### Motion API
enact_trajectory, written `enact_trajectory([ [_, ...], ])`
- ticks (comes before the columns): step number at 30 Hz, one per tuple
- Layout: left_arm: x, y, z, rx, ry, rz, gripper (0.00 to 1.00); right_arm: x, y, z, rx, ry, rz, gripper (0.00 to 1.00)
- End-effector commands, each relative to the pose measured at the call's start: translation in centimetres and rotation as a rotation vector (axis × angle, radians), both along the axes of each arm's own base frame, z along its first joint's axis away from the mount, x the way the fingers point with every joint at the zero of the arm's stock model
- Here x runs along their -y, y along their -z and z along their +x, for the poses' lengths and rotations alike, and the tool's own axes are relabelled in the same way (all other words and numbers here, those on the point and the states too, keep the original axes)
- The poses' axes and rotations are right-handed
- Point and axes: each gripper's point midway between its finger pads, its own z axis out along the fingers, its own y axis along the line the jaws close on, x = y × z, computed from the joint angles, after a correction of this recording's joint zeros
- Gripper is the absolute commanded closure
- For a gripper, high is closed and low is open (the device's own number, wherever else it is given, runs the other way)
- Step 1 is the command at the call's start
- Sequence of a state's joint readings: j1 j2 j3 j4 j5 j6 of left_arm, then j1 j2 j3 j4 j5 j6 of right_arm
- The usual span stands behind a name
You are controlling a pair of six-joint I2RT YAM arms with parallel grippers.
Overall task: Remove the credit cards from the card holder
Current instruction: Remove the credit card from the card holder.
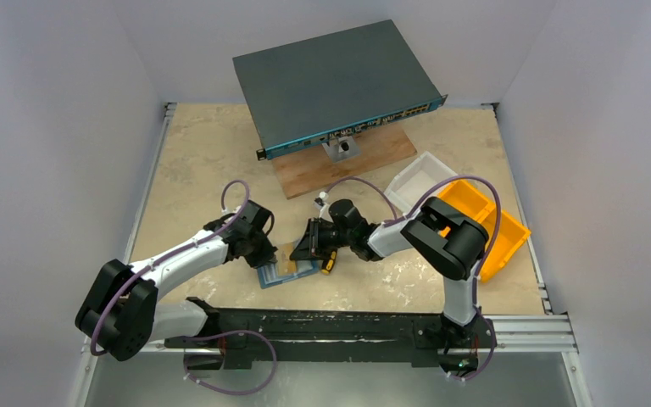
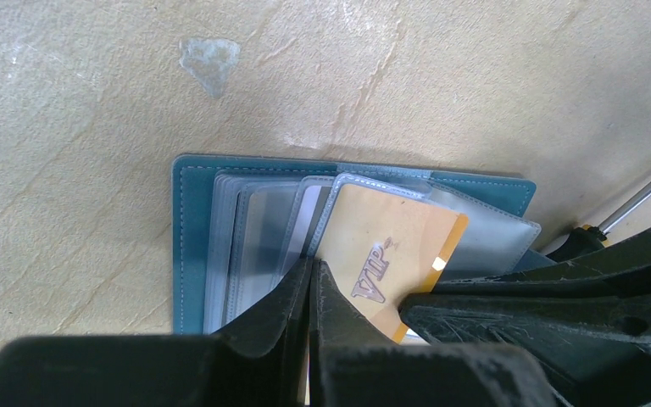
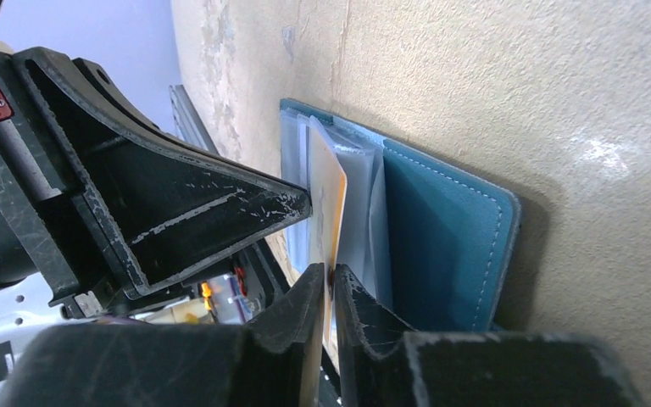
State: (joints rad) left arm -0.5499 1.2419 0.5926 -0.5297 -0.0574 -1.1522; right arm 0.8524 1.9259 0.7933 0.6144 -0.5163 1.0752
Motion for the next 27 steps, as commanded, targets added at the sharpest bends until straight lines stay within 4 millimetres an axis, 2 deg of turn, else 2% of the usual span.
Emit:
enact_trajectory([
  [1,-3.0,3.0,-3.0,-0.118,-0.023,0.129,1.0,-0.6,-1.3,0.3,0.012,-0.006,0.065,0.93],
  [4,-3.2,3.0,-3.1,-0.122,-0.029,0.136,1.0,-0.5,-1.0,0.4,0.005,0.001,0.053,1.0],
  [12,-4.0,3.5,-3.8,-0.148,-0.052,0.173,1.0,1.2,-0.1,1.4,0.028,0.053,-0.023,1.0],
  [27,-4.1,3.4,-3.9,-0.147,-0.062,0.17,1.0,2.8,1.2,1.4,0.014,0.09,-0.057,0.98],
])
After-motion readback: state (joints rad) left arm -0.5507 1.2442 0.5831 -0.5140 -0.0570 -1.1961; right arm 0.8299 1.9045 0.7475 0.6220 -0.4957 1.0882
